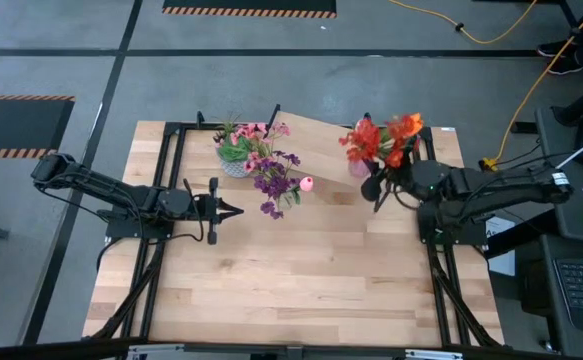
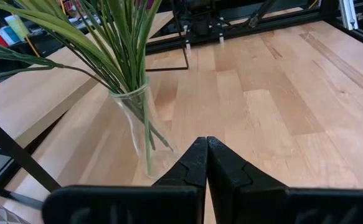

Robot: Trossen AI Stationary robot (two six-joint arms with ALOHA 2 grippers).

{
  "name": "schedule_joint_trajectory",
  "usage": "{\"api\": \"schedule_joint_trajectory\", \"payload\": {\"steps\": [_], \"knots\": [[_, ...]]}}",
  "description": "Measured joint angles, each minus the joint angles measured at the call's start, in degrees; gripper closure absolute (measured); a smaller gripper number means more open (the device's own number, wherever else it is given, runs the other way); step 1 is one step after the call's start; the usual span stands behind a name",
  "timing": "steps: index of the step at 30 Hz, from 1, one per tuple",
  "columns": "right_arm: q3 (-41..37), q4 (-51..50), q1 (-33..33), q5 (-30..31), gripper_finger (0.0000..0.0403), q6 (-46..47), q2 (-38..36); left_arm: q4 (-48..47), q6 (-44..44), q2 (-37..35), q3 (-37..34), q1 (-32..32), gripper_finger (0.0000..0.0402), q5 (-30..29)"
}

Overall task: Pick and place flowers into a vace then onto a shelf
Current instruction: Put the purple vase on the shelf

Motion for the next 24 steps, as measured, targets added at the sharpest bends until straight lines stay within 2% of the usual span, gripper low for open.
{"api": "schedule_joint_trajectory", "payload": {"steps": [4,13,18,24], "knots": [[-0.01,-0.40,-3.36,-0.51,0.0304,0.49,-0.86,0.00,-0.01,0.00,0.00,0.00,0.0397,0.00],[-0.04,-0.28,-9.03,-7.67,0.0304,0.51,-0.69,-0.05,0.45,0.00,0.00,0.00,0.0397,0.00],[-5.35,7.34,-11.28,-8.71,0.0304,-0.56,-0.92,-0.22,0.47,0.00,0.00,0.00,0.0399,0.00],[-7.42,10.06,-13.72,-9.09,0.0304,-1.51,-2.54,-0.34,0.47,0.00,0.00,0.00,0.0398,0.00]]}}
